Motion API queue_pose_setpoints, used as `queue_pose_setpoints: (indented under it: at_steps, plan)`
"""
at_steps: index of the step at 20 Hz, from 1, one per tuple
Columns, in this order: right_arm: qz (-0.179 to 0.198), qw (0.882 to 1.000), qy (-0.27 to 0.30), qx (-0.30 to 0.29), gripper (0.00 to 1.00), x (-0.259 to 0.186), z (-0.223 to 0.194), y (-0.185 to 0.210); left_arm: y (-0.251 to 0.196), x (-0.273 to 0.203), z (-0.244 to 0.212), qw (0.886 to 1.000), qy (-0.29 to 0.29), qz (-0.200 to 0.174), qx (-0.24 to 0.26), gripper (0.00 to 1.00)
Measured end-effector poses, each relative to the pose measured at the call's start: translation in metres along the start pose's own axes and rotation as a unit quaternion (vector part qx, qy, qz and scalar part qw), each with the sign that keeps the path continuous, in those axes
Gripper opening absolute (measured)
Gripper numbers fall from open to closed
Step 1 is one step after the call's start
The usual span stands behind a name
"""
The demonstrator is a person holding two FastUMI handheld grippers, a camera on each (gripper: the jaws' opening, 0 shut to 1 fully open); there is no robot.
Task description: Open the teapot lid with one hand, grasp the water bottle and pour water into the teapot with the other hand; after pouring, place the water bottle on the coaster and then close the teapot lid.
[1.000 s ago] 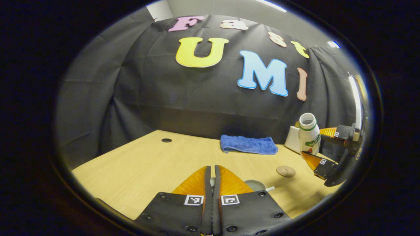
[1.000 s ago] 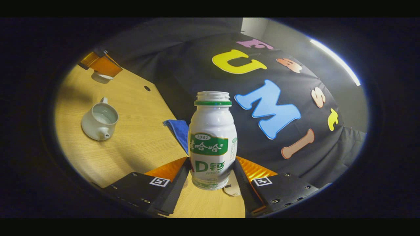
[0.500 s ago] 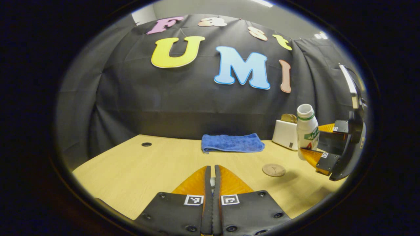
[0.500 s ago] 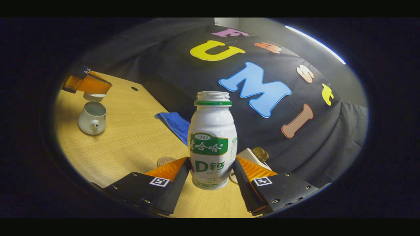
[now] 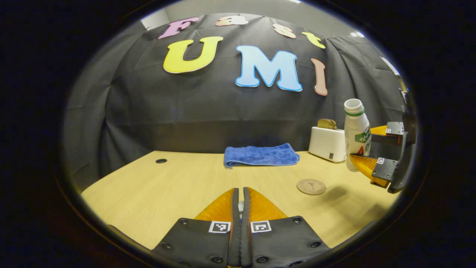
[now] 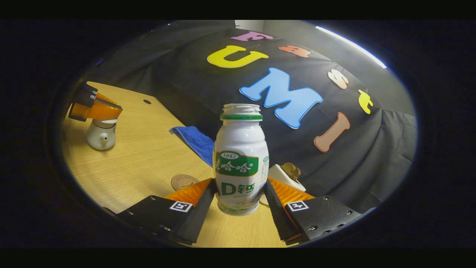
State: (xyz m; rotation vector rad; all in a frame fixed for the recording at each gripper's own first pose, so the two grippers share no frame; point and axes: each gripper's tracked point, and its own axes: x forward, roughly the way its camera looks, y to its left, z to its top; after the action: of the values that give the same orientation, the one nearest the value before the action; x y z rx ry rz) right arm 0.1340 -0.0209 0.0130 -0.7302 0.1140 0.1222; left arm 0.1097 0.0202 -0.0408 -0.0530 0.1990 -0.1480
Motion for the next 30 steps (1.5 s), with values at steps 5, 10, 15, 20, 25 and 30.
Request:
queue_pose_setpoints:
  at_steps: [5,10,15,20,25,30]
  plan:
    - [-0.003,1.000,-0.001,0.005,0.78,-0.001,0.000,-0.002,0.001,0.003,-0.004,1.000,0.001,0.005,0.007,0.10]
    - [0.000,1.000,0.001,0.009,0.78,-0.002,0.001,0.000,0.001,0.003,-0.007,1.000,0.001,0.009,0.011,0.07]
    - [-0.002,1.000,0.001,0.011,0.77,-0.005,0.003,-0.001,0.003,0.004,-0.008,1.000,0.003,0.008,0.000,0.35]
    - [0.002,1.000,0.002,0.020,0.78,-0.003,0.006,0.001,0.006,-0.008,0.007,1.000,-0.015,0.009,-0.013,0.35]
    - [0.028,0.997,-0.004,0.073,0.77,0.009,0.017,0.011,0.010,-0.029,0.024,1.000,-0.026,0.008,-0.012,0.35]
    - [0.071,0.982,-0.002,0.177,0.77,0.031,0.027,0.027,0.017,-0.047,0.045,0.999,-0.043,0.005,-0.021,0.35]
